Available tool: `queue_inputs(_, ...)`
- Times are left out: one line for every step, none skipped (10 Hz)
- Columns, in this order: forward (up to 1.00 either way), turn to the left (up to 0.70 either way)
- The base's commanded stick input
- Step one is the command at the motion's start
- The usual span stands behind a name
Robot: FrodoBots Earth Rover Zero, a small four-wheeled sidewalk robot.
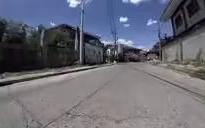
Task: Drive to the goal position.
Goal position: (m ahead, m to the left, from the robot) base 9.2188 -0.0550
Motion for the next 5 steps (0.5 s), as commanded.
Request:
queue_inputs(1.00, 0.00)
queue_inputs(1.00, 0.00)
queue_inputs(1.00, 0.00)
queue_inputs(1.00, 0.00)
queue_inputs(1.00, 0.00)
